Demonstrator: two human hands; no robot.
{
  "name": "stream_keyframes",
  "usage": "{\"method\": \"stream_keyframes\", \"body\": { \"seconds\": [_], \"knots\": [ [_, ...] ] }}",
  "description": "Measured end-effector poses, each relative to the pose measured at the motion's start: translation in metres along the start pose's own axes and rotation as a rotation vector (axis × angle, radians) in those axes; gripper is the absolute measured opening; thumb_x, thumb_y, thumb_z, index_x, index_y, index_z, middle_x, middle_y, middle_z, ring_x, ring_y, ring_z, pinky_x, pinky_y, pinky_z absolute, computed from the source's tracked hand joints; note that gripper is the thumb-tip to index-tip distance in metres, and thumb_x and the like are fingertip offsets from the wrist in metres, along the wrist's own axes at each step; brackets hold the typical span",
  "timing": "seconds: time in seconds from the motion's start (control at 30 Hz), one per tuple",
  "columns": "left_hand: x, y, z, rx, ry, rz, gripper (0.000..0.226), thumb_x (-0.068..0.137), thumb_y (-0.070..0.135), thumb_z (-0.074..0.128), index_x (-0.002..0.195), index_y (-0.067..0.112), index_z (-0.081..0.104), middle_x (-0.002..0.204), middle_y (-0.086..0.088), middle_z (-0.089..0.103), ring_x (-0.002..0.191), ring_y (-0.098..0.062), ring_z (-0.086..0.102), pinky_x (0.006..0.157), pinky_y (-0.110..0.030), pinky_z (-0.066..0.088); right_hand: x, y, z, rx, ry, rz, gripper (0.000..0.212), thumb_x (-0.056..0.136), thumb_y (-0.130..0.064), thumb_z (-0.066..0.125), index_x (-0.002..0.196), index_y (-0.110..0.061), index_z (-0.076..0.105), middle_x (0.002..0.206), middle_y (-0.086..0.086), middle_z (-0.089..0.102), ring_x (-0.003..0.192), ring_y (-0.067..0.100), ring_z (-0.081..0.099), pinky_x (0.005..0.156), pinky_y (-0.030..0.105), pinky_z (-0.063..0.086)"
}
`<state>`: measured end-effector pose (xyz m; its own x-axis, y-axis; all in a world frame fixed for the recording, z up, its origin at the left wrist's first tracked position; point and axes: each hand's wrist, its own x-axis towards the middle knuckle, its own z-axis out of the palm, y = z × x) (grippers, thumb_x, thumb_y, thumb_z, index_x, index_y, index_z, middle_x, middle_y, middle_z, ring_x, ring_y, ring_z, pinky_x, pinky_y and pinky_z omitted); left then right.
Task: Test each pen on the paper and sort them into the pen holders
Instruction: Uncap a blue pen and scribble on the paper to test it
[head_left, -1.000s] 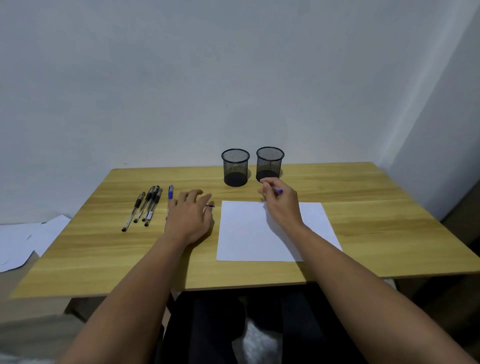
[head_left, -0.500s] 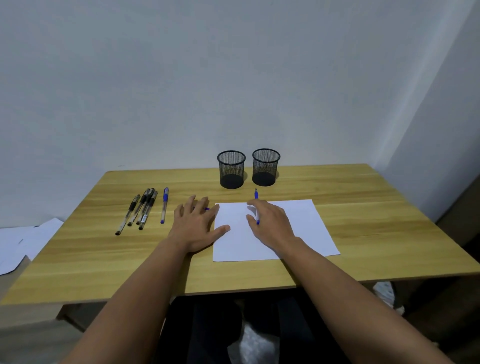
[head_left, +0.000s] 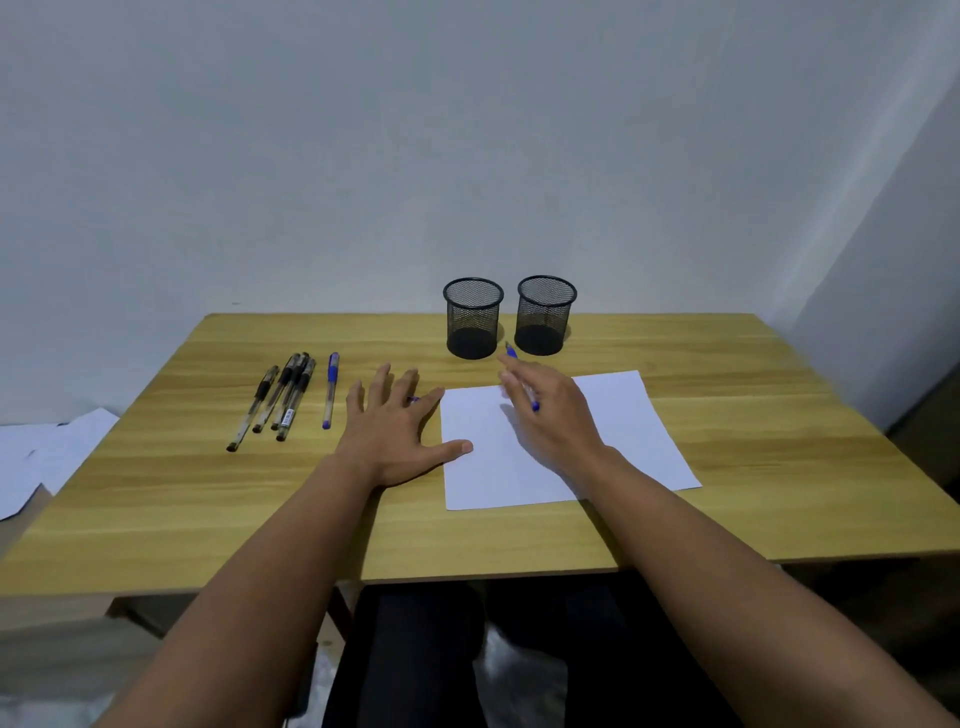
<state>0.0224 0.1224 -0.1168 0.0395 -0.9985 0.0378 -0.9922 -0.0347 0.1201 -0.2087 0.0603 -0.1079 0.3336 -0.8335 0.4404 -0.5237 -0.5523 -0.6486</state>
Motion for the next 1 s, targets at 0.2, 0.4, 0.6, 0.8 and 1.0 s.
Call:
{"method": "stream_keyframes", "body": {
  "seconds": [0.2, 0.4, 0.6, 0.8, 1.0],
  "knots": [
    [-0.001, -0.001, 0.001, -0.045, 0.011, -0.002, 0.106, 0.066, 0.103, 0.024, 0.157, 0.047, 0.02, 0.17, 0.002, 0.006, 0.155, -0.025, -0.014, 0.122, -0.059, -0.002, 0.021, -0.018, 0.021, 0.174, 0.011, 0.019, 0.046, 0.107, -0.039, 0.057, 0.144, -0.014, 0.066, 0.127, 0.0, 0.075, 0.12, 0.012, 0.068, 0.101, 0.033, 0.056],
    [0.001, -0.002, 0.003, -0.064, 0.03, 0.001, 0.106, 0.066, 0.103, 0.026, 0.156, 0.048, 0.021, 0.17, 0.003, 0.009, 0.156, -0.024, -0.011, 0.123, -0.058, 0.0, 0.025, -0.017, 0.041, 0.235, 0.038, 0.004, 0.011, 0.101, -0.017, 0.07, 0.105, -0.011, 0.078, 0.081, -0.006, 0.074, 0.075, 0.009, 0.07, 0.066, 0.028, 0.055],
    [0.002, -0.004, 0.007, -0.075, 0.047, 0.007, 0.106, 0.065, 0.105, 0.025, 0.155, 0.049, 0.022, 0.17, 0.004, 0.011, 0.156, -0.024, -0.008, 0.123, -0.058, 0.002, 0.024, -0.013, 0.045, 0.297, 0.016, 0.035, 0.006, 0.093, -0.011, 0.078, 0.099, -0.01, 0.078, 0.084, 0.001, 0.077, 0.077, 0.014, 0.074, 0.07, 0.034, 0.061],
    [0.002, -0.005, 0.007, -0.076, 0.049, 0.004, 0.106, 0.064, 0.105, 0.026, 0.155, 0.05, 0.021, 0.169, 0.004, 0.012, 0.156, -0.024, -0.008, 0.123, -0.057, 0.002, 0.032, -0.012, 0.047, 0.35, 0.002, 0.082, 0.007, 0.091, -0.01, 0.08, 0.09, -0.007, 0.075, 0.078, 0.006, 0.074, 0.076, 0.023, 0.071, 0.069, 0.039, 0.058],
    [0.001, -0.004, 0.007, -0.086, 0.058, 0.002, 0.107, 0.064, 0.105, 0.026, 0.155, 0.05, 0.021, 0.169, 0.003, 0.013, 0.156, -0.024, -0.007, 0.123, -0.056, 0.003, 0.032, -0.011, 0.051, 0.38, -0.043, 0.146, 0.008, 0.091, -0.007, 0.08, 0.088, -0.004, 0.072, 0.076, 0.005, 0.071, 0.067, 0.002, 0.063, 0.064, 0.021, 0.052]
  ]
}}
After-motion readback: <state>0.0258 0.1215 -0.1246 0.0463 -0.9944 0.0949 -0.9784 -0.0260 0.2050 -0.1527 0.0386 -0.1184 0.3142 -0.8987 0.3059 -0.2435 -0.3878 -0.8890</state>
